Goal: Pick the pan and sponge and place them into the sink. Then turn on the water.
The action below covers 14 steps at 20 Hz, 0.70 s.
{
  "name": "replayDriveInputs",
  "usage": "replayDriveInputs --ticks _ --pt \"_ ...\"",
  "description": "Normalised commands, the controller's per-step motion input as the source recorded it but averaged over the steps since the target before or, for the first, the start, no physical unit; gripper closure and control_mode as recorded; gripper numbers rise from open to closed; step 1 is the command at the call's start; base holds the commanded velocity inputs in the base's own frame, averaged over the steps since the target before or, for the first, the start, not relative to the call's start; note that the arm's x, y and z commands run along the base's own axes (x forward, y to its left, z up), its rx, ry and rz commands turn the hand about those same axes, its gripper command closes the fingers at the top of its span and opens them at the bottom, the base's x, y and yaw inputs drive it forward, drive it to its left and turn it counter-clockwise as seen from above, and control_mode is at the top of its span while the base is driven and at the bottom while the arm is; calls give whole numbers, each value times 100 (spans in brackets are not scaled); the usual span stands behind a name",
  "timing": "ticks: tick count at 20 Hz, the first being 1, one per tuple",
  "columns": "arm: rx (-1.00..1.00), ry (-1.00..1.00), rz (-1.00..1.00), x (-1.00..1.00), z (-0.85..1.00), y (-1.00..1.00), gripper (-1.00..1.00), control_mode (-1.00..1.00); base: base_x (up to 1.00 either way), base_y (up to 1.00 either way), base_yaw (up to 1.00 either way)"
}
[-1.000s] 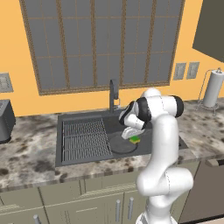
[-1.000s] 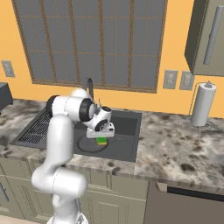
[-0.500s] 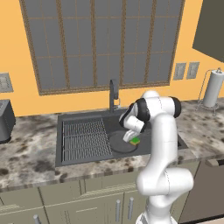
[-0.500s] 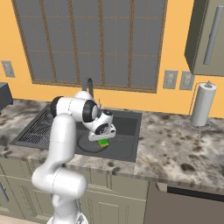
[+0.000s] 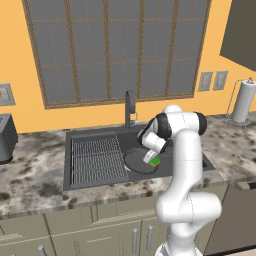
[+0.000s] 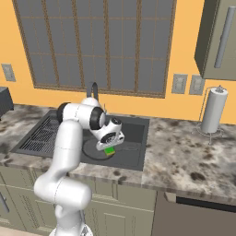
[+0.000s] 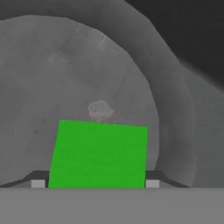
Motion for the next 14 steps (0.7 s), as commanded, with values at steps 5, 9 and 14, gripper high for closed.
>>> replayDriveInputs --ticks 5,9,14 --pt "0 -6 10 17 -23 0 -100 -100 0 0 0" --pt "1 -4 9 15 -14 0 -100 -100 0 0 0" --pt "4 -3 6 14 -3 -1 -100 -100 0 0 0"
